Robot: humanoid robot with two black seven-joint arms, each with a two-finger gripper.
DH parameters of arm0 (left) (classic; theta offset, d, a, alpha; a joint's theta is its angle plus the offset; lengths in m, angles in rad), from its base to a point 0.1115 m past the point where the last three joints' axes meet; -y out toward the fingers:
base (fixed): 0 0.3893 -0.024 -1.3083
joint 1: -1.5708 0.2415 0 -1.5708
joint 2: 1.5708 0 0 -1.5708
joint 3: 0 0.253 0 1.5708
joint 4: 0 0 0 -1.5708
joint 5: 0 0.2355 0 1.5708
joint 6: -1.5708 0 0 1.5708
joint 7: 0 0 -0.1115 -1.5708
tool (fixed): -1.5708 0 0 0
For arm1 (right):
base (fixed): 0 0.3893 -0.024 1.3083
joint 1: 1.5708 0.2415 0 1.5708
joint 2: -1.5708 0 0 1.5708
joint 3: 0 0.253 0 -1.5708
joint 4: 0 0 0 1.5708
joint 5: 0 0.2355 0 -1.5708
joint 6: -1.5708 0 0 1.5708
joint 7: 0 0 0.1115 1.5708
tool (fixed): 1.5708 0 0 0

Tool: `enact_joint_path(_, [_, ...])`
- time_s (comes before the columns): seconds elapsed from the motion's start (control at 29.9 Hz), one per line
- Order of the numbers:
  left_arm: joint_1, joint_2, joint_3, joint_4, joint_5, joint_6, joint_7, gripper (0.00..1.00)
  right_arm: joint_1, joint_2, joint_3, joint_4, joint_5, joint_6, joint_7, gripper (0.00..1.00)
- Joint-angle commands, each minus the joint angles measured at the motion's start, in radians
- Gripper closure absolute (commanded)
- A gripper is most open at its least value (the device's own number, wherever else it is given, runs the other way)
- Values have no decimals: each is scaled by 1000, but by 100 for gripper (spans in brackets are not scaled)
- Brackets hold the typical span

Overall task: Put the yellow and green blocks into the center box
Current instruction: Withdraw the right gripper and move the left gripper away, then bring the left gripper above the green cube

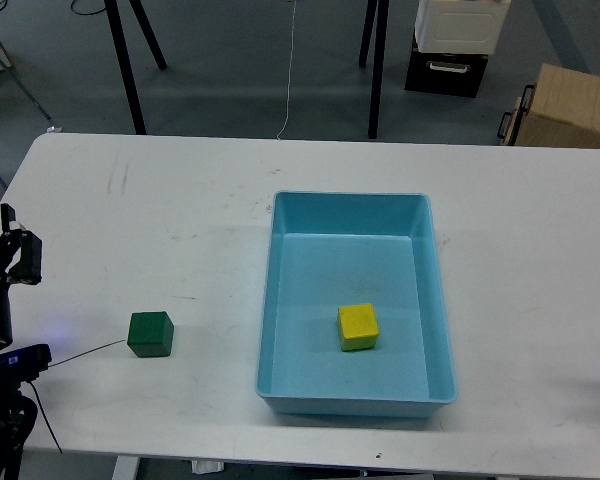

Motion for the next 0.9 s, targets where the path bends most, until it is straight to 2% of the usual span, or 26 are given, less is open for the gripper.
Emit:
enact_joint_path(0.0, [75, 116, 65, -133, 125, 0, 2, 0, 6, 15, -6, 0, 1, 2, 0, 0])
enact_joint_path(0.13, [77, 269, 86, -163, 246, 0, -4, 0, 6, 61, -6, 0, 1, 23, 0, 0])
enact_joint_path(0.27, [74, 495, 114, -163, 283, 0, -2, 0, -2, 81, -9, -10, 1, 23, 0, 0])
enact_joint_path(0.47, [10, 852, 122, -132, 327, 0, 5, 0, 3, 89, -56, -63, 0, 23, 0, 0])
enact_joint_path(0.53, [-38, 949, 164, -98, 332, 0, 7, 0, 5, 89, -67, -74, 0, 23, 0, 0])
enact_joint_path(0.67, [-252, 1046, 382, -48, 407, 0, 7, 0, 18, 90, -70, -79, 0, 23, 0, 0])
enact_joint_path(0.87, [-759, 1037, 917, 47, 530, 0, 10, 0, 21, 90, -70, -99, 0, 23, -1, 0])
